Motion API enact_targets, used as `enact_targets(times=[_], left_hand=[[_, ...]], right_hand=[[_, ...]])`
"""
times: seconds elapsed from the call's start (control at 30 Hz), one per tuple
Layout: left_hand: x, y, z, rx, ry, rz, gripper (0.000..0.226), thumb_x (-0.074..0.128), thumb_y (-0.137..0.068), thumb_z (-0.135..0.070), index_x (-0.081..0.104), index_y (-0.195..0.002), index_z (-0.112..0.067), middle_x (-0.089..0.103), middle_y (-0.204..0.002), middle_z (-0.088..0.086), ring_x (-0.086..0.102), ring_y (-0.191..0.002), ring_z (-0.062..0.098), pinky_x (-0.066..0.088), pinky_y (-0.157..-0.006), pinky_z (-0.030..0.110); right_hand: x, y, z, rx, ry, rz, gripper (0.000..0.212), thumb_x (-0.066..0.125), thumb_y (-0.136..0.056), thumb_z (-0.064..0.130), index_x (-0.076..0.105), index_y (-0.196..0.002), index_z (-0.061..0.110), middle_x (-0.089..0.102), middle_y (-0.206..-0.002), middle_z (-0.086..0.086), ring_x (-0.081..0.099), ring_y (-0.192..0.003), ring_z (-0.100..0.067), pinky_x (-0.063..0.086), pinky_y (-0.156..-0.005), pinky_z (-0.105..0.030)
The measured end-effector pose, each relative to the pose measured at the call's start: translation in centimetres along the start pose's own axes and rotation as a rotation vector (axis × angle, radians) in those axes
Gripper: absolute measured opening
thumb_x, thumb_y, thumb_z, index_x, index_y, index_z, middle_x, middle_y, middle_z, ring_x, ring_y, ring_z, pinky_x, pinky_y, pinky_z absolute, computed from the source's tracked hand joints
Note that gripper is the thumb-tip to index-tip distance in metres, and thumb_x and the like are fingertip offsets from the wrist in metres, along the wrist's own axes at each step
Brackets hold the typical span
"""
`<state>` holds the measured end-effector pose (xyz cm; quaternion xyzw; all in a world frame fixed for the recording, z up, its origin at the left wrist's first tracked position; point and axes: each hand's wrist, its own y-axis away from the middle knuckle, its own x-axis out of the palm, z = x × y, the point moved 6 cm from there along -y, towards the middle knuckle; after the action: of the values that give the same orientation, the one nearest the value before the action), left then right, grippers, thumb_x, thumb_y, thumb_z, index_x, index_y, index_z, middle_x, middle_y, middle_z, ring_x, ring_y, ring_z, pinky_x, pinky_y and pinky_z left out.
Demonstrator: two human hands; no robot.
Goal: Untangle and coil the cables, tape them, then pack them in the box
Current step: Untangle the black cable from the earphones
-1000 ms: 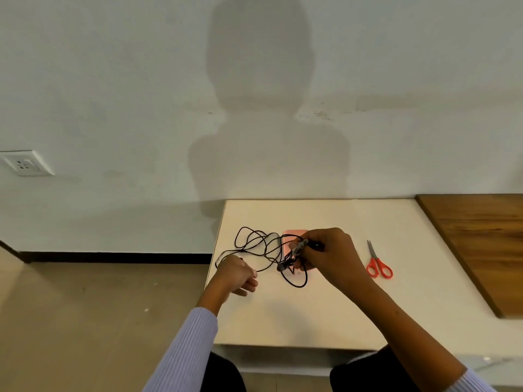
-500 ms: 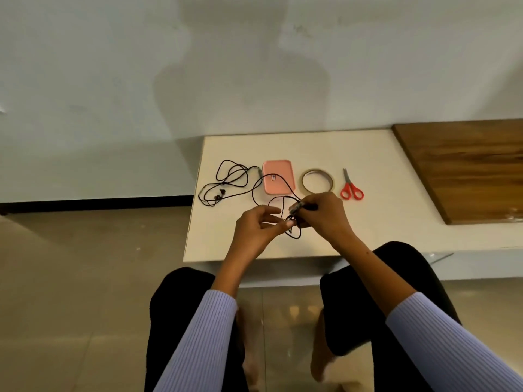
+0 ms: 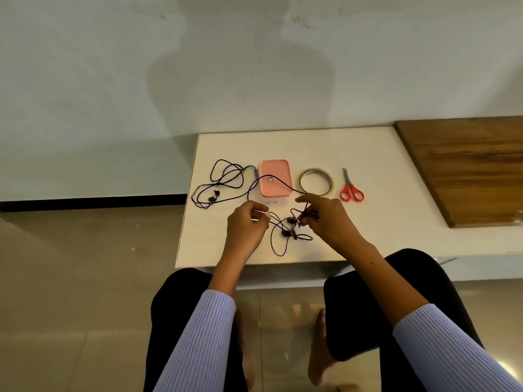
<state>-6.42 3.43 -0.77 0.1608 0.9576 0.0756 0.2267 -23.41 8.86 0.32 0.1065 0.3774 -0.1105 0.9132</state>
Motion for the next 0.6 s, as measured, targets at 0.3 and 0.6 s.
enact_targets(times=[0.3, 0.6], left_hand=[[-0.7, -0.3, -0.3, 0.061, -0.107, -0.107, 0.014, 0.058, -0.091, -0.013, 0.065, -0.102, -0.01, 0.064, -0.097, 0.0, 0.057, -0.079, 0.006, 0.037, -0.06, 0.006], [-0.6, -1.0, 0.1, 0.079, -0.164, -0.076, 0.02, 0.059, -0.09, -0.012, 0.064, -0.11, -0.013, 0.066, -0.108, 0.003, 0.057, -0.079, 0.008, 0.036, -0.06, 0.004]], right_hand=[[-3.0, 0.1, -0.1, -0.051, -0.075, -0.208, 0.015, 0.064, -0.087, 0.011, 0.065, -0.102, 0.009, 0.069, -0.088, -0.003, 0.066, -0.077, -0.011, 0.048, -0.076, -0.011], [-1.6, 0.1, 1.3, -0.165, -0.066, -0.145, 0.012, 0.07, -0.082, 0.008, 0.072, -0.093, 0.01, 0.071, -0.086, 0.0, 0.065, -0.078, -0.009, 0.054, -0.077, -0.019]])
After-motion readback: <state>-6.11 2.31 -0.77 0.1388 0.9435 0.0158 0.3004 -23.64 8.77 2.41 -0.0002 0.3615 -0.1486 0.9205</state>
